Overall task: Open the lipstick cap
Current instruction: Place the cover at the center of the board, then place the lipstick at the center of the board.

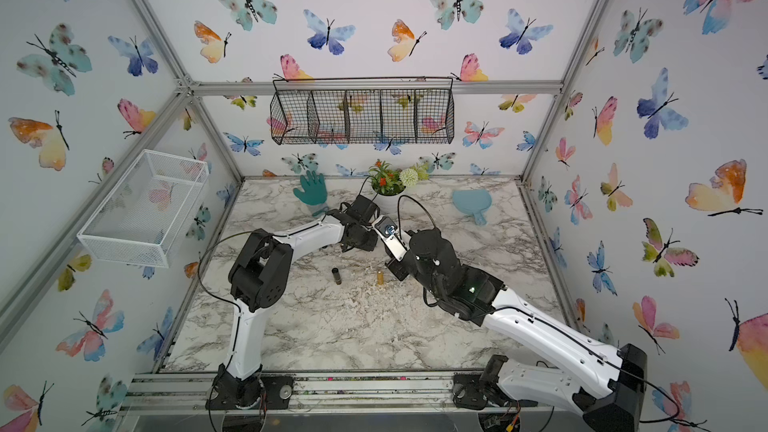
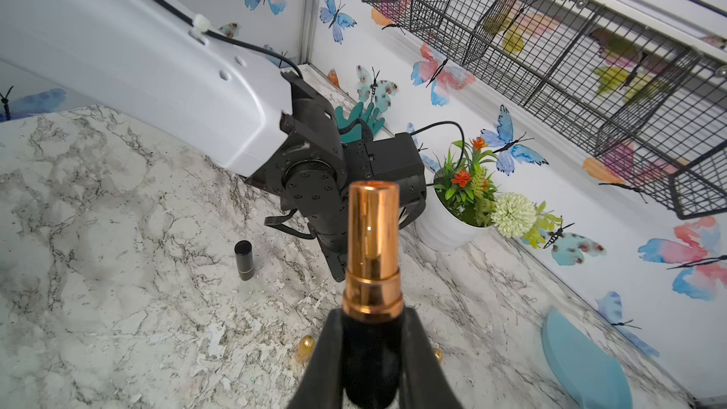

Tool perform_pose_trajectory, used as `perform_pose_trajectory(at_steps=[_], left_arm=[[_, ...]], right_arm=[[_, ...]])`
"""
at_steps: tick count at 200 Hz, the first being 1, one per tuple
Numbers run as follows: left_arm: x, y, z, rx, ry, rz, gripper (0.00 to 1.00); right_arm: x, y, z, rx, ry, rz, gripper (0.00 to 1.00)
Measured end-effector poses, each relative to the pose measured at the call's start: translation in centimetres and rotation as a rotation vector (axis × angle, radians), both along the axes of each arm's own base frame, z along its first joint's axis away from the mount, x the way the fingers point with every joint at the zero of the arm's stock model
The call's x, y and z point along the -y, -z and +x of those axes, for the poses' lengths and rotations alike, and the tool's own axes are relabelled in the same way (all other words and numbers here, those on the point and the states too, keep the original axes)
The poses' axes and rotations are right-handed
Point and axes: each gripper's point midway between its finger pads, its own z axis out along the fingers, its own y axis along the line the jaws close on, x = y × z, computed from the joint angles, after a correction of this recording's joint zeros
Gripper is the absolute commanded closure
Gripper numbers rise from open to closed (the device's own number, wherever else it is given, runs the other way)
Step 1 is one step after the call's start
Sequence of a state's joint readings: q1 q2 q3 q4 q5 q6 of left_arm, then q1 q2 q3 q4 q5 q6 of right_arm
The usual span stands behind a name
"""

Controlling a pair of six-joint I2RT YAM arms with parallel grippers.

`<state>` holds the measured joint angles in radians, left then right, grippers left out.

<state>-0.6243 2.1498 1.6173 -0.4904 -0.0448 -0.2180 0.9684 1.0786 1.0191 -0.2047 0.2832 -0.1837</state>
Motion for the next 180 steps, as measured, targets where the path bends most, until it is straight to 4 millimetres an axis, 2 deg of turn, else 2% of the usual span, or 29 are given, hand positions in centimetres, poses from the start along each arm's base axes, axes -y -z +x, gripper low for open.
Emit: perform_pose_trajectory(at_steps=[26, 47, 75, 104, 139, 156, 166, 180], left_arm=[[0.0, 0.0, -0.1, 0.0, 0.004, 0.003, 0.41], [0.2, -0.4, -0.3, -0.001, 0.011, 0.002, 0.37], [0.9, -3.0, -0.1, 0.018, 0.023, -0.032, 0.36], [1.6, -8.2, 0.8, 0.098, 0.022, -0.096, 0.33], [0.4, -16.1, 0.0, 0.174, 0.005, -0.207, 0.31], [-0.8, -19.7, -0.7, 0.178, 0.006, -0.306, 0.31], [-2.4, -21.7, -0.9, 0.178, -0.005, -0.373, 0.32], [-4.5, -23.2, -1.6, 0.153, -0.013, -0.46, 0.33]], right_arm=[[-0.1, 0.1, 0.0, -0.002, 0.0, -0.003, 0.98], [-0.1, 0.1, 0.0, -0.003, 0.0, -0.003, 0.98], [-0.1, 0.1, 0.0, -0.002, -0.001, -0.001, 0.98], [-0.3, 0.2, 0.1, -0.002, -0.006, 0.001, 0.98], [-0.8, 0.6, 0.2, -0.005, -0.019, 0.005, 0.98], [-1.3, 0.8, 0.3, -0.008, -0.027, 0.006, 0.98], [-1.7, 1.1, 0.4, -0.011, -0.033, 0.006, 0.98], [-2.2, 1.7, 0.6, -0.021, -0.043, -0.003, 0.98]])
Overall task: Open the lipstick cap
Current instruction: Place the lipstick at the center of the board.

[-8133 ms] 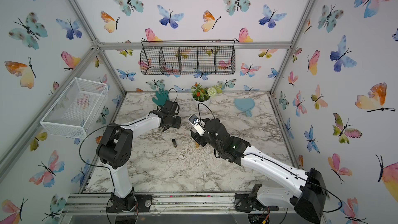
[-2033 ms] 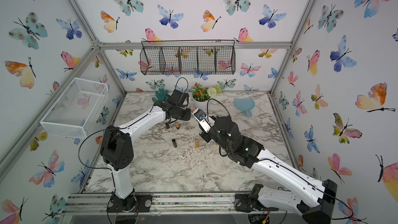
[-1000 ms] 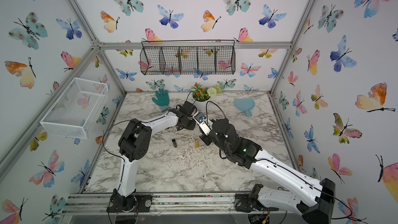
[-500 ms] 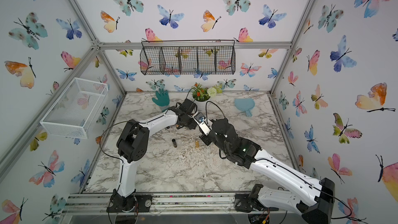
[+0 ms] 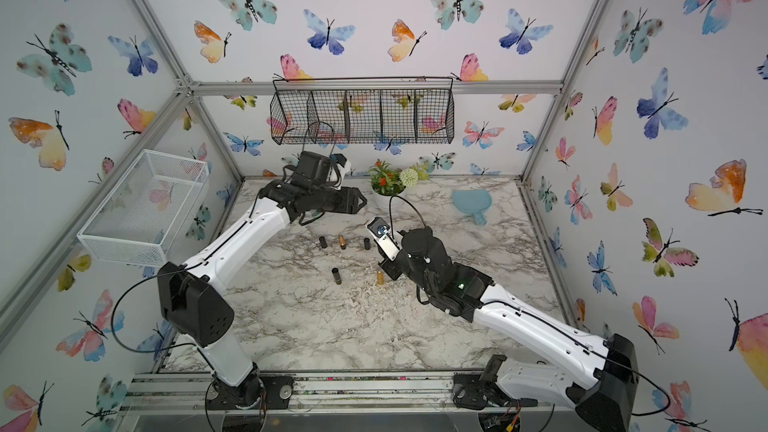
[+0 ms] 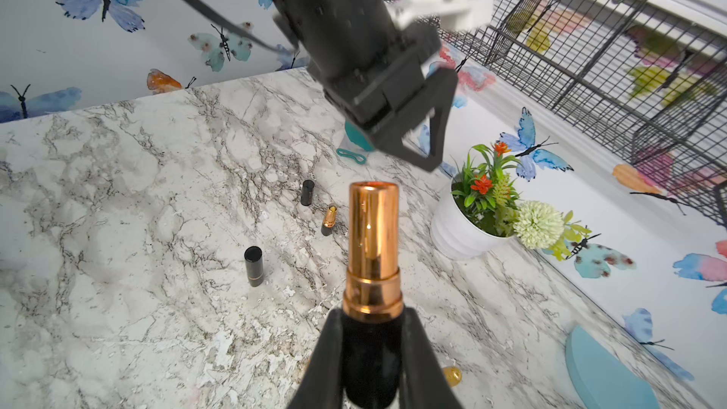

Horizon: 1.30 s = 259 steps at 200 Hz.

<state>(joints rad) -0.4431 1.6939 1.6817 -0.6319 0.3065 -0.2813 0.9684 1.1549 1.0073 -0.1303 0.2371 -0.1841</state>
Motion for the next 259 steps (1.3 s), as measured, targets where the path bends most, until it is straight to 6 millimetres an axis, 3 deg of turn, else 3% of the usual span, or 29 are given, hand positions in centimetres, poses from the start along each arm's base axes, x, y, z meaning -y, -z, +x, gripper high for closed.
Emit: perform_pose_trajectory(at_steps=[32, 78, 102, 192, 259], left_arm=[[-3.9, -0.4, -3.0, -0.114, 0.037, -0.169, 0.33], [-2.6, -2.0, -8.7, -0.166, 0.197, -0.3, 0.32], [-2.4, -2.9, -10.4, -0.159, 0.238, -0.331, 0.32], [-1.8, -0.2, -11.6, -0.226, 0.266, -0.302, 0.34], [-0.6, 0.8, -11.5, -0.247, 0.292, -0.292, 0.58]], right_arm=[[-1.3, 1.8, 0.3, -0.029, -0.028, -0.026, 0.98], [-3.4, 3.4, 0.6, -0.058, -0.081, -0.034, 0.98], [-4.5, 4.2, 0.8, -0.071, -0.107, -0.04, 0.98], [-6.0, 4.1, 1.0, -0.074, -0.145, -0.024, 0.98], [-6.5, 5.0, 1.0, -0.091, -0.159, -0.035, 0.98]])
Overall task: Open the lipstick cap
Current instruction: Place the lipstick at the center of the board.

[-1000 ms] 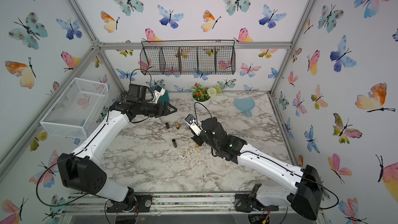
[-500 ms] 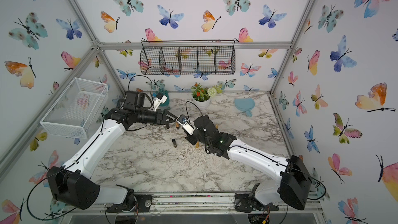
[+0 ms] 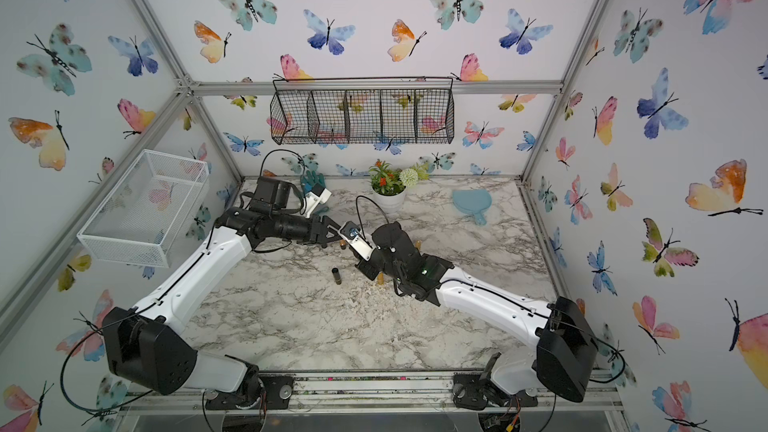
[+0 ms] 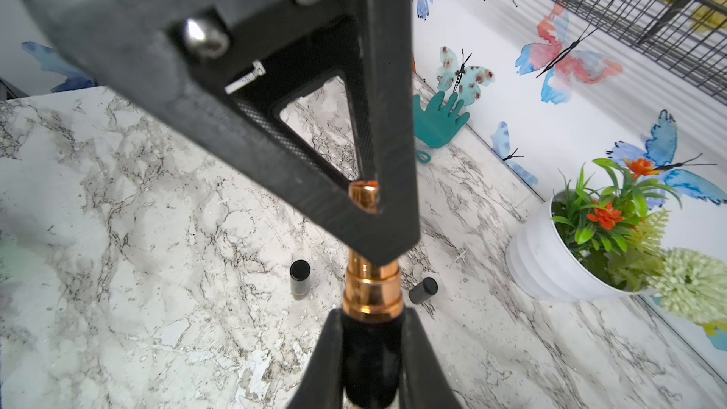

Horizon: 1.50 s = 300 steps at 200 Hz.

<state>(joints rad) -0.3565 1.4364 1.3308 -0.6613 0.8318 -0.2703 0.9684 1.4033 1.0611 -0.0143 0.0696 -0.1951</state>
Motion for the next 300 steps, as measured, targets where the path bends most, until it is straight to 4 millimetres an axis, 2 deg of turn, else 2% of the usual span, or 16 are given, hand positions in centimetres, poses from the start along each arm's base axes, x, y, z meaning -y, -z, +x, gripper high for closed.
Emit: perform_pose_trajectory(at_steps=[115, 129, 139, 149, 164, 194, 213, 251, 276, 300], left_arm=[[0.2, 0.2, 0.1, 0.02, 0.008, 0.013, 0.88], [0.2, 0.2, 0.1, 0.022, 0.009, 0.014, 0.91], [0.2, 0.2, 0.0, 0.022, 0.01, 0.013, 0.92], [0.2, 0.2, 0.1, 0.024, 0.01, 0.015, 0.93], [0.1, 0.3, 0.1, 0.024, 0.006, 0.022, 0.93], [-0.4, 0.9, 0.7, 0.037, -0.031, 0.063, 0.93], [-0.8, 1.1, 1.8, 0.075, -0.074, 0.103, 0.93], [-0.3, 1.6, 5.1, 0.218, -0.183, 0.204, 0.93], [2.4, 2.7, 6.5, 0.332, -0.204, 0.28, 0.92], [5.5, 3.8, 8.0, 0.379, -0.187, 0.344, 0.92]], right_arm=[[-0.8, 0.8, 0.1, -0.023, -0.018, -0.018, 0.97], [-0.8, 0.8, 0.2, -0.022, -0.015, -0.019, 0.86], [-0.7, 0.8, 0.2, -0.021, -0.013, -0.02, 0.66], [-0.7, 0.8, 0.3, -0.02, -0.007, -0.021, 0.49], [-0.5, 0.8, 0.5, -0.015, 0.004, -0.024, 0.42], [0.3, 0.6, 1.0, 0.009, 0.048, -0.05, 0.42], [1.5, -0.7, 1.0, 0.036, 0.079, -0.054, 0.42], [5.2, -7.2, 0.0, 0.138, 0.151, 0.044, 0.42], [7.9, -9.5, -0.8, 0.166, 0.203, 0.074, 0.42], [9.8, -9.9, -1.4, 0.16, 0.246, 0.07, 0.42]])
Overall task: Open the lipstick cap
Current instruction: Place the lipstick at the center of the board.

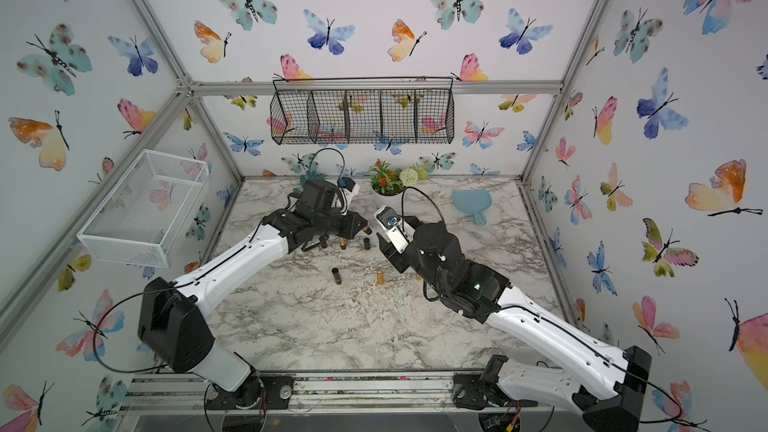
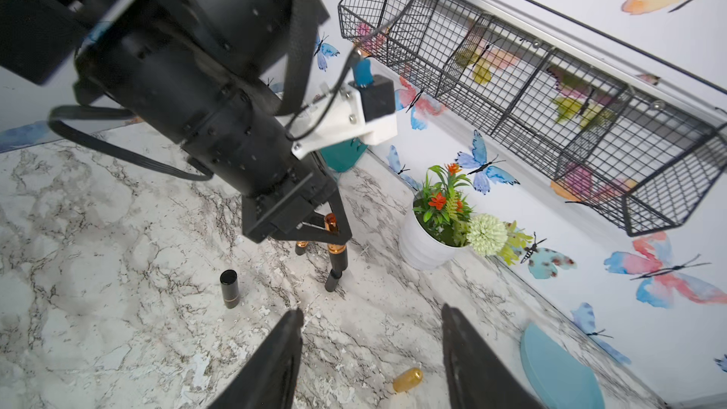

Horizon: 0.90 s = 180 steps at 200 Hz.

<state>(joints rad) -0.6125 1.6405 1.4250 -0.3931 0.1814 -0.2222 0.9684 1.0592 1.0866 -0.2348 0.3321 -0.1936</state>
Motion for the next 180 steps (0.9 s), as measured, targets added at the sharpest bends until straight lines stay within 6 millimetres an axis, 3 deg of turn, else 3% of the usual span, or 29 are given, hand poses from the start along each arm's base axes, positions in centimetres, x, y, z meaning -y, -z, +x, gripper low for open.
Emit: perform_pose_trajectory(at_steps=[19, 49, 180], left_arm=[[2.5, 1.3, 1.9, 0.015, 0.004, 0.045, 0.92], [4.3, 4.0, 3.5, 0.019, -0.015, 0.125, 0.92], [5.2, 15.7, 3.5, -0.095, -0.006, 0.338, 0.9]], right_arm=[[1.3, 0.6, -0.3, -0.01, 0.035, -0.01, 0.41], [2.5, 2.4, -0.5, -0.033, 0.067, -0.038, 0.41], [3.7, 3.3, -0.4, -0.044, 0.117, -0.062, 0.41]])
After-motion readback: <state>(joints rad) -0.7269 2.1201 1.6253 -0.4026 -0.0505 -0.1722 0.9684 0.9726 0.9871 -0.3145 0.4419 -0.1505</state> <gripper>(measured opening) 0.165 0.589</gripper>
